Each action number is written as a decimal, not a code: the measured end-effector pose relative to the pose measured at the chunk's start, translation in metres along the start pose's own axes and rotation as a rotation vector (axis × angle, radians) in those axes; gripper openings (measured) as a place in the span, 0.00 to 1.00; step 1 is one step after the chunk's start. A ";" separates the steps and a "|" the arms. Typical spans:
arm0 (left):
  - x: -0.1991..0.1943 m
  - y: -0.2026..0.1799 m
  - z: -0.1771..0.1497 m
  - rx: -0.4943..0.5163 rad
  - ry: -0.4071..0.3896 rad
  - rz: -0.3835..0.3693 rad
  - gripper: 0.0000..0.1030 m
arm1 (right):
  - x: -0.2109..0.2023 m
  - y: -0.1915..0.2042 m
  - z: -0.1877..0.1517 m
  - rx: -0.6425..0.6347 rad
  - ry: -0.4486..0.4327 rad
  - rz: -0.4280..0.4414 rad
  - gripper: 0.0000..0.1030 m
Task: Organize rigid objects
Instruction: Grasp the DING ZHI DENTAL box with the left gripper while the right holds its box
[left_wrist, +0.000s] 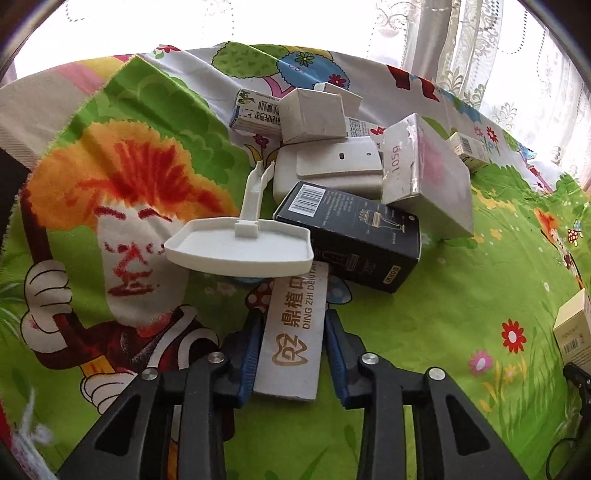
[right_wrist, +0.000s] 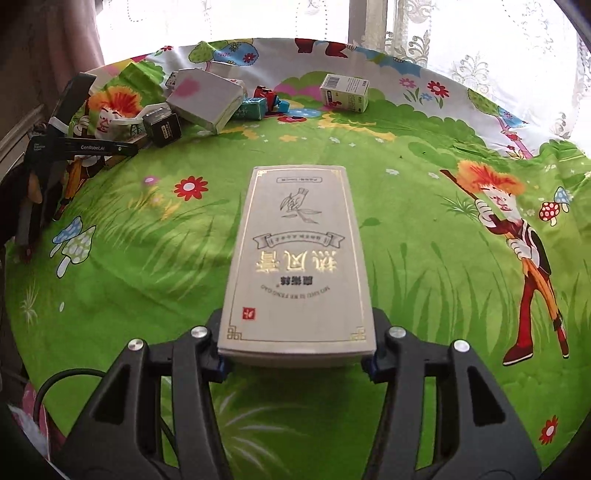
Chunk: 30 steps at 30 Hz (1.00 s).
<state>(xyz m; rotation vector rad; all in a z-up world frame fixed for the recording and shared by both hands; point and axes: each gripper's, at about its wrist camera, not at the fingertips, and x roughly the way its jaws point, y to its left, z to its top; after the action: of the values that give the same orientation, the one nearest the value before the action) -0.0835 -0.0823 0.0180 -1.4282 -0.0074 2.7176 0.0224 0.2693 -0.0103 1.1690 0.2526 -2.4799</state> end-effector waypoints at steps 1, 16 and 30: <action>-0.007 -0.009 -0.009 0.013 -0.004 -0.033 0.31 | 0.000 0.000 0.000 0.001 -0.001 0.001 0.54; -0.067 -0.089 -0.106 0.060 -0.072 -0.001 0.44 | 0.001 0.001 0.001 -0.007 0.000 -0.001 0.56; -0.108 -0.100 -0.147 0.031 -0.127 -0.008 0.31 | -0.038 0.045 -0.010 -0.036 -0.052 0.012 0.54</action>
<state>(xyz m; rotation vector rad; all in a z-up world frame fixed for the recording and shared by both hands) 0.1046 0.0066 0.0274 -1.2427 0.0218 2.7838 0.0704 0.2414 0.0125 1.0867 0.2735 -2.4815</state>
